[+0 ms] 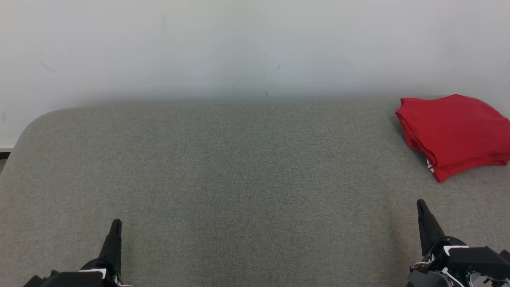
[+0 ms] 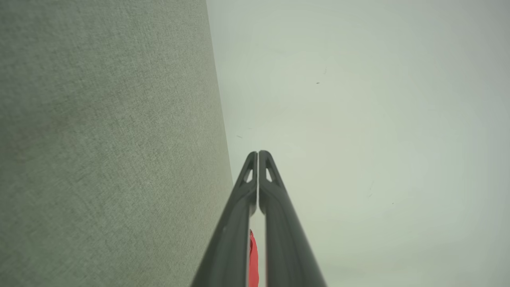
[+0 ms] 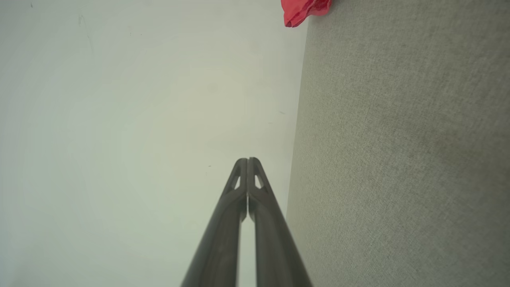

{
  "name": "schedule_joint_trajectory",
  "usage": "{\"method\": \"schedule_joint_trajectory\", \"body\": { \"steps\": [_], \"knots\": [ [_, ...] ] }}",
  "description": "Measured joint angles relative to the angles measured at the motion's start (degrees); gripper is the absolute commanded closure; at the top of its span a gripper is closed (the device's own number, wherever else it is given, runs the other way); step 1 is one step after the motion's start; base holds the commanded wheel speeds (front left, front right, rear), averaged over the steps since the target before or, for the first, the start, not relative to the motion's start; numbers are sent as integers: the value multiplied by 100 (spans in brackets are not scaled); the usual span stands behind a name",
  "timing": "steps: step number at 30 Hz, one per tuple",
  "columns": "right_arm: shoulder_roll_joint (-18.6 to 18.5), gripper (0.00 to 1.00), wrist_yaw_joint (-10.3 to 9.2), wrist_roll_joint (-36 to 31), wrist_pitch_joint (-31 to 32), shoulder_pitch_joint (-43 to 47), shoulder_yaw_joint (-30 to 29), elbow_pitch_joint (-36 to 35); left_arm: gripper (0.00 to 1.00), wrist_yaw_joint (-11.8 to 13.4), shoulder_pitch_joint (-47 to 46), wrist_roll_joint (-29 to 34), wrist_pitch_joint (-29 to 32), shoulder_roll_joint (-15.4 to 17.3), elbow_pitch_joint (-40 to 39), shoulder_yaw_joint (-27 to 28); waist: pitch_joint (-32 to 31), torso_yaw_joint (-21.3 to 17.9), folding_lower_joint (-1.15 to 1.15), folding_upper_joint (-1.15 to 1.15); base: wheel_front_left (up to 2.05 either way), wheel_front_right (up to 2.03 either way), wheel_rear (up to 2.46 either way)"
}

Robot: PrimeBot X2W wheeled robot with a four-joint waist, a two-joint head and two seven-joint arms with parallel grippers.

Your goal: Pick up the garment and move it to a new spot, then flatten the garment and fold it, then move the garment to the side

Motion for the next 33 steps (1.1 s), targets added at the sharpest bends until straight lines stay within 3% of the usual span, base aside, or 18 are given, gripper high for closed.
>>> {"method": "schedule_joint_trajectory", "body": {
  "steps": [33],
  "knots": [
    [40, 100, 0, -27, 48, -3, -56, 5, 100, 0, -1, -1, 0, 0, -1, 0, 0, 0, 0, 0, 0, 0, 0]
  ]
}}
